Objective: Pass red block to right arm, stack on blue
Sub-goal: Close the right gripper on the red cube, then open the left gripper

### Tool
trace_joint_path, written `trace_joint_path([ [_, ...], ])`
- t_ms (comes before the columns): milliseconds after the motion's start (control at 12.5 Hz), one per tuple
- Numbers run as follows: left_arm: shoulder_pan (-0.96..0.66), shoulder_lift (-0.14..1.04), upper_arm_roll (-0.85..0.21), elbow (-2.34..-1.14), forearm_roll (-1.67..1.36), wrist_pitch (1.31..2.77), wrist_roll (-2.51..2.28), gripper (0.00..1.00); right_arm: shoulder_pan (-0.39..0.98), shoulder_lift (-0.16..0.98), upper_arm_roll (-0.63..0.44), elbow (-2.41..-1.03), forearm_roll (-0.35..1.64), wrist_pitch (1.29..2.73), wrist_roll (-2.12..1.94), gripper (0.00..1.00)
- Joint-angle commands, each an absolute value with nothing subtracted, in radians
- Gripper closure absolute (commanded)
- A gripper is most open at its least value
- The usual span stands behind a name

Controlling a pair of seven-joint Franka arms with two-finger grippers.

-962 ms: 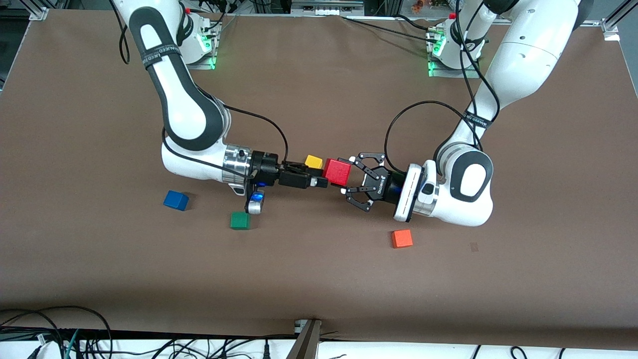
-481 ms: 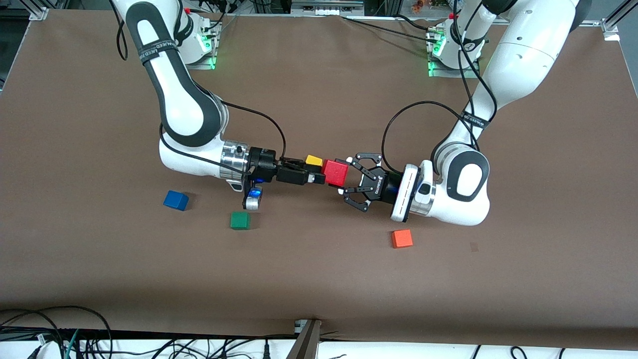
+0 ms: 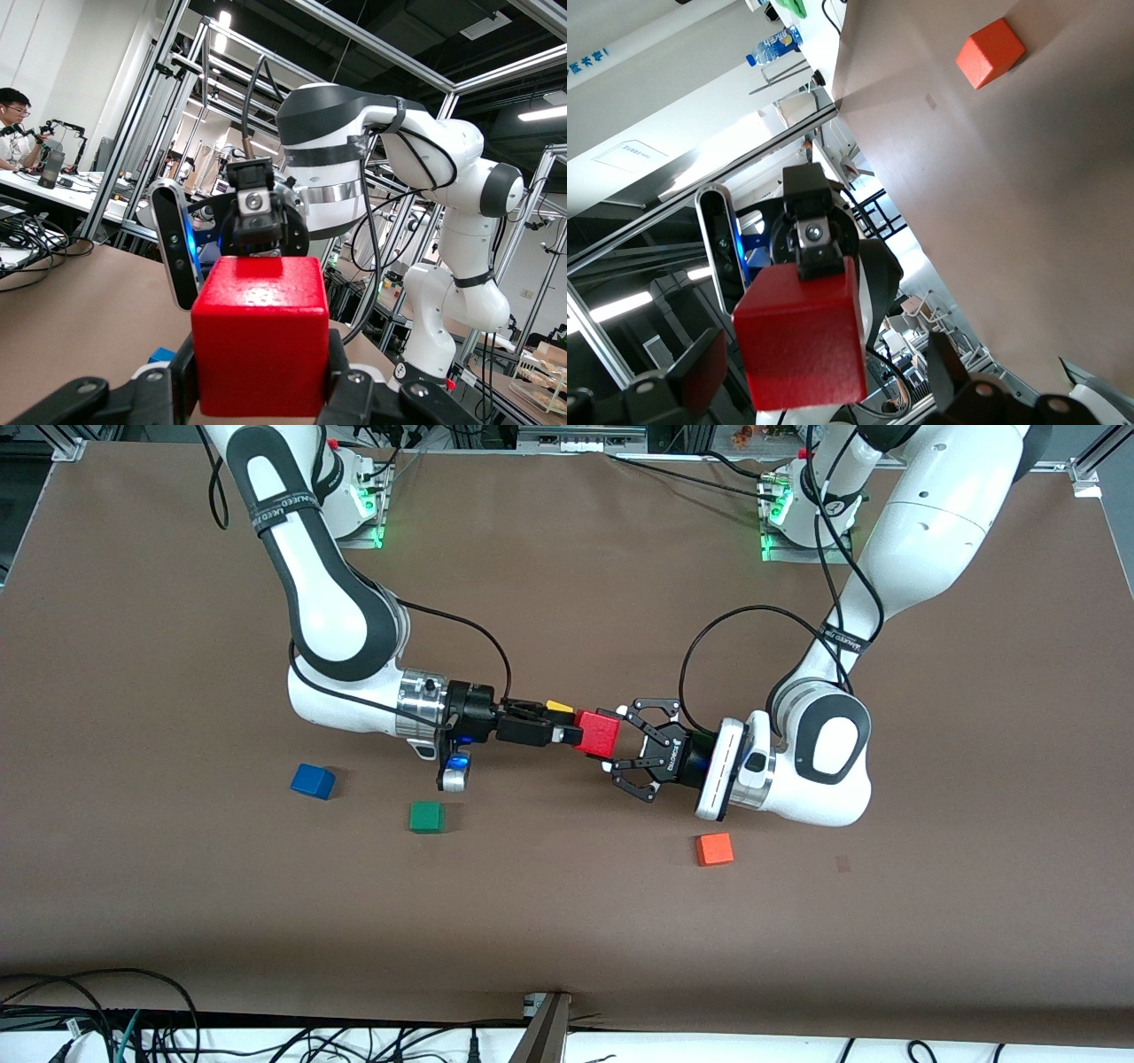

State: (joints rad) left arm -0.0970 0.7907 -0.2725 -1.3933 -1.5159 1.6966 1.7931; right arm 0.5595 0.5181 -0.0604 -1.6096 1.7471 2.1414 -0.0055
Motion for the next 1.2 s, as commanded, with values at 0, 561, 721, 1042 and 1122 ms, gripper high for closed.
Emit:
trace_joint_path([
  [0,-0.100,0.801,-0.270,-1.373,-1.552,1.687,1.790,1.00,0.566,0.469,-0.055,-1.658,1.761,2.161,-0.009,0.00],
  [561,-0.098,0.801,-0.270,-1.371,-1.552,1.687,1.789,1.00,0.594,0.476,-0.061,-1.646,1.747,2.220,-0.008,0.00],
  [721,-0.098,0.801,-0.270,-1.371,-1.554,1.687,1.789,1.00,0.598,0.476,-0.061,-1.646,1.746,2.256,-0.009,0.03],
  [1042,-0.098,0.801,-0.270,-1.371,-1.554,1.687,1.789,1.00,0.612,0.476,-0.058,-1.632,1.736,2.298,-0.009,0.28],
  [1122,-0.098,0.801,-0.270,-1.371,-1.554,1.687,1.789,1.00,0.611,0.476,-0.058,-1.626,1.736,2.298,-0.009,0.34],
])
